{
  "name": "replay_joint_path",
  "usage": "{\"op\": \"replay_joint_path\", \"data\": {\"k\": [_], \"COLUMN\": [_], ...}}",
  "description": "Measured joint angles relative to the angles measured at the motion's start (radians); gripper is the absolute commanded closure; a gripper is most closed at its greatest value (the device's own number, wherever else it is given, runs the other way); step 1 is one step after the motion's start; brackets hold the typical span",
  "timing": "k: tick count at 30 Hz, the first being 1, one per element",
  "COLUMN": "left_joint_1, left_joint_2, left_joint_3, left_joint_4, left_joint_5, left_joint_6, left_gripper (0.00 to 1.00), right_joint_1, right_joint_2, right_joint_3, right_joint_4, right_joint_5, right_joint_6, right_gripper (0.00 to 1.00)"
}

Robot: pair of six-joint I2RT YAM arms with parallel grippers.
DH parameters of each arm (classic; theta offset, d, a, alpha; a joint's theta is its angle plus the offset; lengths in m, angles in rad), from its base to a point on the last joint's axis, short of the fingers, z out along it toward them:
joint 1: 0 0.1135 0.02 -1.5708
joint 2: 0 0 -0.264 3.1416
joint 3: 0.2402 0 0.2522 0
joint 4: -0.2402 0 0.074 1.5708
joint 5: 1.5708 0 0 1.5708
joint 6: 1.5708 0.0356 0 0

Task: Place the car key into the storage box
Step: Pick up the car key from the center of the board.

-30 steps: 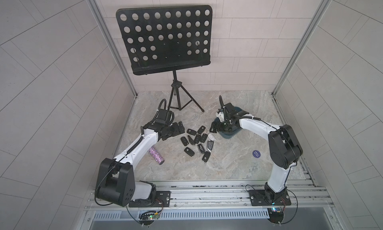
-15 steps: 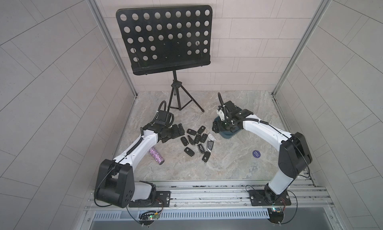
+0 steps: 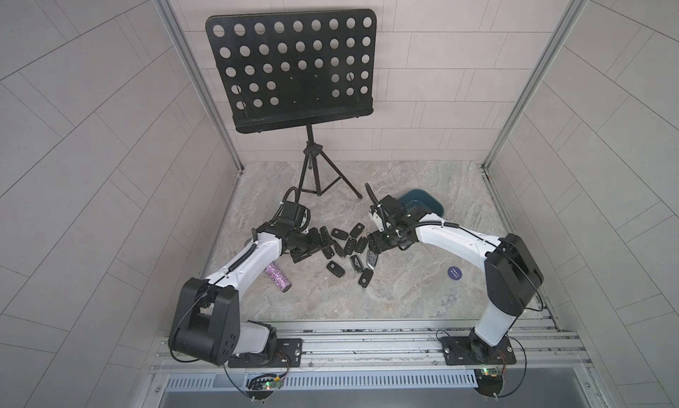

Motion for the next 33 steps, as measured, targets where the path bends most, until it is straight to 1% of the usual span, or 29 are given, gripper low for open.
{"op": "replay_joint_path", "data": {"k": [4,7,19,33], "left_joint_1": [0.000,0.000,0.000,0.000], "left_joint_2": [0.002,0.002,0.002,0.002], "left_joint_3": [0.000,0.000,-0.002,-0.007], "left_joint_4": [-0.001,-0.002,-0.002,-0.002], "left_joint_5": [-0.004,-0.011,-0.025,-0.034], "left_joint_6": [-0.008,-0.012,-0.015,-0.015], "left_gripper": [0.00,0.00,0.00,0.00], "right_joint_1": [0.003,0.005,0.005,0.005], "right_joint_2": [0.096,0.125,0.211,0.274], "right_joint_3": [0.056,0.070,0.123,0.151], "right_joint_4": [0.004,0.006,0.021,0.042], "right_joint_5": [0.021,0.044,0.129,0.153], "right_joint_6": [0.000,0.002,0.019,0.025], "right_gripper": [0.30,0.30,0.36,0.39]}}
